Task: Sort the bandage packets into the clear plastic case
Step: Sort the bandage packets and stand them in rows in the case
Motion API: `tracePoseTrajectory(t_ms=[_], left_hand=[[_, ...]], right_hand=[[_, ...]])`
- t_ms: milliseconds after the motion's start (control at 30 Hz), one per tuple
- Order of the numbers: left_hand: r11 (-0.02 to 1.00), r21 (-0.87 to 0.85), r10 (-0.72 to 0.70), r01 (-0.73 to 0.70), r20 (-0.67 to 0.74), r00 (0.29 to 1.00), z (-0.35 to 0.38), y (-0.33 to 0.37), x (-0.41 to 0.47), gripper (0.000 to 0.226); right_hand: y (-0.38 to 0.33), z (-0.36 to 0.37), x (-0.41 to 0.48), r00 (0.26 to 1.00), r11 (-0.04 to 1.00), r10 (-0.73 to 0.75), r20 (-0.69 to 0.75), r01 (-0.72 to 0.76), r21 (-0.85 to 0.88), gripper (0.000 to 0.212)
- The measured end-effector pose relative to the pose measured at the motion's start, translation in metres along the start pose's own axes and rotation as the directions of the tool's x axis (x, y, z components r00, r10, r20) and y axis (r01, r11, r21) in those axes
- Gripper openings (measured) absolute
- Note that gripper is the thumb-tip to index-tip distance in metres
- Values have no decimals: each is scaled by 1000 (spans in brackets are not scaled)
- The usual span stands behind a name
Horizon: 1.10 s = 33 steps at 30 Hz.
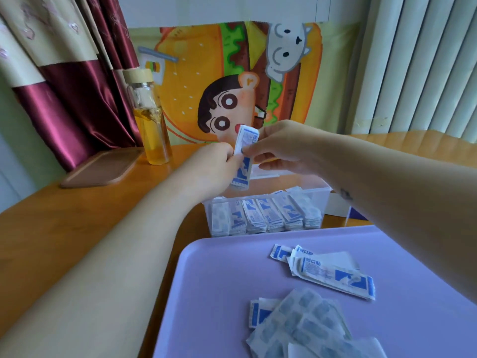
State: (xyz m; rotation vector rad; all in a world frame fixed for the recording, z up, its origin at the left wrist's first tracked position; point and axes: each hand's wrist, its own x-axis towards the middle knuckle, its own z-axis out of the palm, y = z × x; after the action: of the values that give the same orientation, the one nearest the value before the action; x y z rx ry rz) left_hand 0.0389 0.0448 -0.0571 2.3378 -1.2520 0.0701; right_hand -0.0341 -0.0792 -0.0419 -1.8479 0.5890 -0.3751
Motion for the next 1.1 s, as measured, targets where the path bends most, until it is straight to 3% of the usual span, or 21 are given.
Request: tracePoseTrajectory(t_ms=[200,333,467,567,833,933,1100], left_hand=[[983,183,-37,-2,209,977,-1,-11,23,19],[943,325,-35,-72,310,950,-6,-16,35,20],[891,409,-46,-197,513,857,-5,-16,43,34],[831,472,-59,-294,601,797,-2,-13,49,41],[745,547,-98,-382,655,749,5,-6,53,32],[714,587,-116,-381,636,763,8,-6,50,33],[719,582,-125,-379,645,754,8,-3,49,34]], right_hand=[[8,8,30,944,965,260,203,-259,-36,3],[17,16,42,884,930,364,292,-327,-169,11],[22,24,46,865,881,397,306,-266,-392,18],[25,29,46,854,844,433,289,-271,-463,10],[32,37,47,943,753,298,147,-137,-644,15],[30,38,42,955,661,268,128,-86,-745,21],[25,40,34,971,409,207,117,23,-912,19]])
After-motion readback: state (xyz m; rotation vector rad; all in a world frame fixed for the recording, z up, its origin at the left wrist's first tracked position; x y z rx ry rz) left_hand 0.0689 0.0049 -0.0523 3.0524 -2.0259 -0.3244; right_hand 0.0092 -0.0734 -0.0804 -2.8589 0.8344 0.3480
